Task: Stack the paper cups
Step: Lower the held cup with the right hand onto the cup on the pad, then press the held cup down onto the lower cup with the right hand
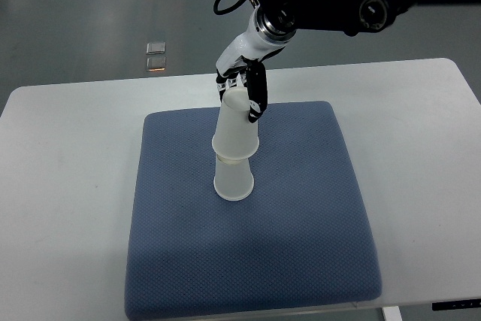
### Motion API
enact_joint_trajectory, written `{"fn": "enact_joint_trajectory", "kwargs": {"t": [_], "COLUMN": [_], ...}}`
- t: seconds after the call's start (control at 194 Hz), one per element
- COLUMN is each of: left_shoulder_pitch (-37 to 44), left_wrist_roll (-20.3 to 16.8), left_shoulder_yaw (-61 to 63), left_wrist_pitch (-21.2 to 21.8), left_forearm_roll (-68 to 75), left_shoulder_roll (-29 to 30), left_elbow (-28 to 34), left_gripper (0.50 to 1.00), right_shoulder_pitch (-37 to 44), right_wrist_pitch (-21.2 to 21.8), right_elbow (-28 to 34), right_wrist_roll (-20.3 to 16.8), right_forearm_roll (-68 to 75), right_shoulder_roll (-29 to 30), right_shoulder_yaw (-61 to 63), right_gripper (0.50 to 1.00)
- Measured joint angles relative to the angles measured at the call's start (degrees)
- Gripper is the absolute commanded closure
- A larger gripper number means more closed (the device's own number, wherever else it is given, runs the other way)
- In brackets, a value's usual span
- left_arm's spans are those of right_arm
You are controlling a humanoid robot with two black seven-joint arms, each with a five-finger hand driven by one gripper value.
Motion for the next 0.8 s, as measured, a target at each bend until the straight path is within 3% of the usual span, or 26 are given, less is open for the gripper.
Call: {"fn": "enact_joint_trajectory", "kwargs": {"t": [0.8], "left_shoulder_pitch": [0.0], "left_wrist_roll": [0.0], "left_shoulder_yaw": [0.0], "left_wrist_pitch": [0.0], "left_forearm_roll": [0.0], "left_shoulder_roll": [0.0], "left_elbow": [0.1], "left_gripper": [0.500], "right_shoulder_pitch": [-1.0], "right_wrist_pitch": [-0.6], "right_elbow": [-0.1], "right_wrist_roll": [-0.1], "right_forearm_roll": [3.8], "right_shoulder_roll": [0.0], "right_shoulder_yaw": [0.2], "right_gripper": [0.795]}}
